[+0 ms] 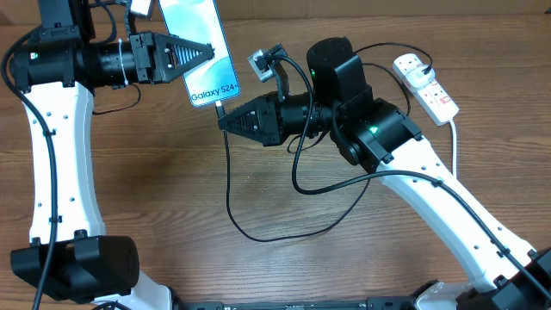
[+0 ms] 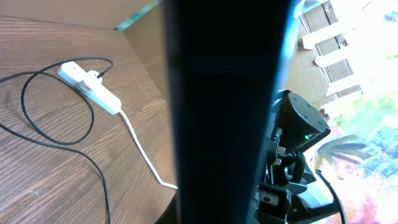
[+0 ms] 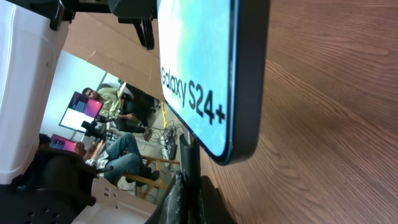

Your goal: Plug charger to phone and switch on socket

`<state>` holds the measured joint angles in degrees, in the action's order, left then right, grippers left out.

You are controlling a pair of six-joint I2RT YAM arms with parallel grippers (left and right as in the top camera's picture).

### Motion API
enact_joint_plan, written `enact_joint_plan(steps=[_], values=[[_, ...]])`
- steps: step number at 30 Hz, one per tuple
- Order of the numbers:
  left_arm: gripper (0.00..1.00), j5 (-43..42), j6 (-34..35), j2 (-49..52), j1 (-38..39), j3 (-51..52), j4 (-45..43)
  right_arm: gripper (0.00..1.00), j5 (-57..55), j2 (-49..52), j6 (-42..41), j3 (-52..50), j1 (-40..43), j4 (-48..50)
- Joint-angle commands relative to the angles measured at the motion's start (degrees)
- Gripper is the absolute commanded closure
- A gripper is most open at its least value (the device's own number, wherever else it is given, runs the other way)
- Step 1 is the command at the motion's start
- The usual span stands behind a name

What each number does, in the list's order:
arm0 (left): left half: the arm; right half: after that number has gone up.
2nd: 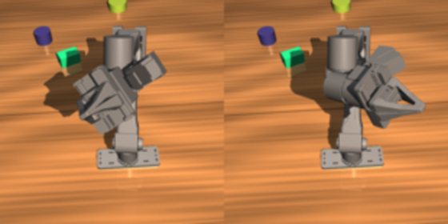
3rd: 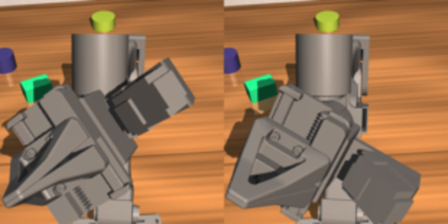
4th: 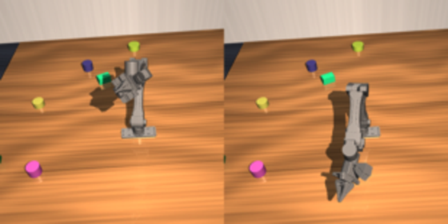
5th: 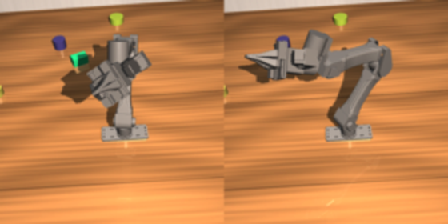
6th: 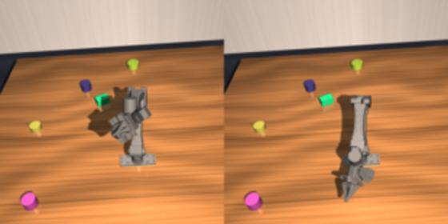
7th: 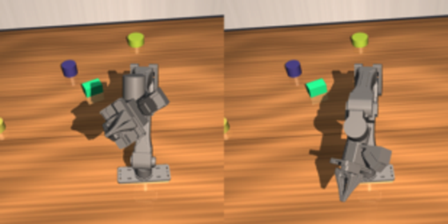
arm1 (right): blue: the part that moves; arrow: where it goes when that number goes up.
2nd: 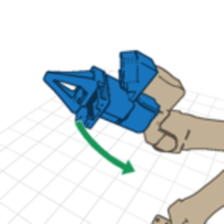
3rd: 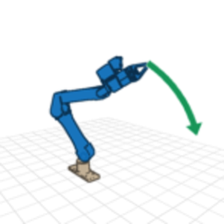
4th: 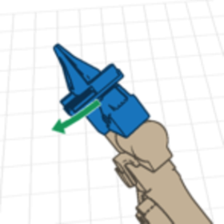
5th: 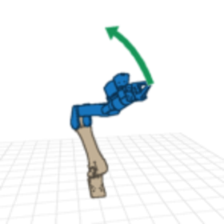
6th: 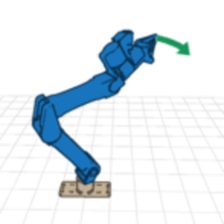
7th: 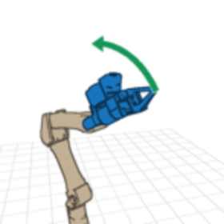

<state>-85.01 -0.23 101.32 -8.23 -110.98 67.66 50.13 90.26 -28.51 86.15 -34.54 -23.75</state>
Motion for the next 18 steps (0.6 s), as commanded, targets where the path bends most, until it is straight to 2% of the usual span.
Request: enact_joint_plan(steps=[1,18], values=[[0.96,-3.6,-1.5,-0.2,0.4,-0.8,-0.2,0.96,-1.2,-1.6,-0.7,0.9,-0.2,0.1],[0.96,-3.5,-1.6,-0.2,0.4,-0.8,-0.2,0.96,-1.2,-1.6,-1.7,0.9,-0.2,1.0]])
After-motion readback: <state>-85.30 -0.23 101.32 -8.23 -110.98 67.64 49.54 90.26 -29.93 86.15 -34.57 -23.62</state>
